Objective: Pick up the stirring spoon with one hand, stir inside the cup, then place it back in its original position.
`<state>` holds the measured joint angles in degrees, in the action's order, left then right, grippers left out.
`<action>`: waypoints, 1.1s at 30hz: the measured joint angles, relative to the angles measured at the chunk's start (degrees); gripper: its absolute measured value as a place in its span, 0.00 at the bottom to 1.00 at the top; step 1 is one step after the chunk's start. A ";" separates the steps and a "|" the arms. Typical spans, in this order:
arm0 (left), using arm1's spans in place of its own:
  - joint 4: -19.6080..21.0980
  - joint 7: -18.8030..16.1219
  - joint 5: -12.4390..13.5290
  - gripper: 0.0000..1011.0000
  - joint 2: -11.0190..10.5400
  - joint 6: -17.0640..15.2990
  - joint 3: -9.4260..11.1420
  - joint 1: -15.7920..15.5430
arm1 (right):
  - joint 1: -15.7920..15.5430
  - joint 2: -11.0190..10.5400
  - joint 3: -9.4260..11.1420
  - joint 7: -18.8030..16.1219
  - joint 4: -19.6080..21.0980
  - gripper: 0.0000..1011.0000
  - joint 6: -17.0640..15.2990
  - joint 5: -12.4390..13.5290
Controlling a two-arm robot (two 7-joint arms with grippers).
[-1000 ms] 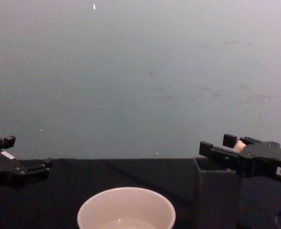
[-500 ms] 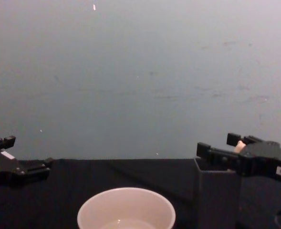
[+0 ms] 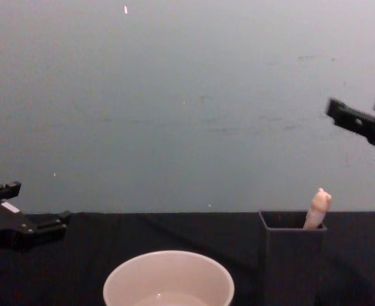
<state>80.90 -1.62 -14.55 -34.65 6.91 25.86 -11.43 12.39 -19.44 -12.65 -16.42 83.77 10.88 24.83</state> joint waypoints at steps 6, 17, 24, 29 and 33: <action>0.00 0.00 0.00 0.99 0.00 0.00 0.00 0.00 | -0.23 0.03 -0.21 3.93 -4.06 0.99 -4.06 -4.78; 0.00 0.00 0.00 0.99 0.00 0.00 0.00 0.00 | -0.60 1.02 -2.92 4.54 -11.37 0.99 -7.97 -10.17; 0.00 0.00 0.00 0.99 0.00 0.00 0.00 0.00 | -0.24 1.50 -2.97 4.25 -12.92 0.99 -8.17 -10.95; 0.00 0.00 0.00 0.99 0.00 0.00 0.00 0.00 | -0.24 1.43 -3.00 4.23 -12.74 0.99 -8.17 -10.93; 0.00 0.00 0.00 0.99 0.00 0.00 0.00 0.00 | -0.26 1.37 -3.00 4.21 -12.59 0.99 -8.17 -10.87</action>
<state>80.90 -1.62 -14.55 -34.65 6.91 25.86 -11.43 12.13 -18.07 -15.65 -12.22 71.18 2.71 13.96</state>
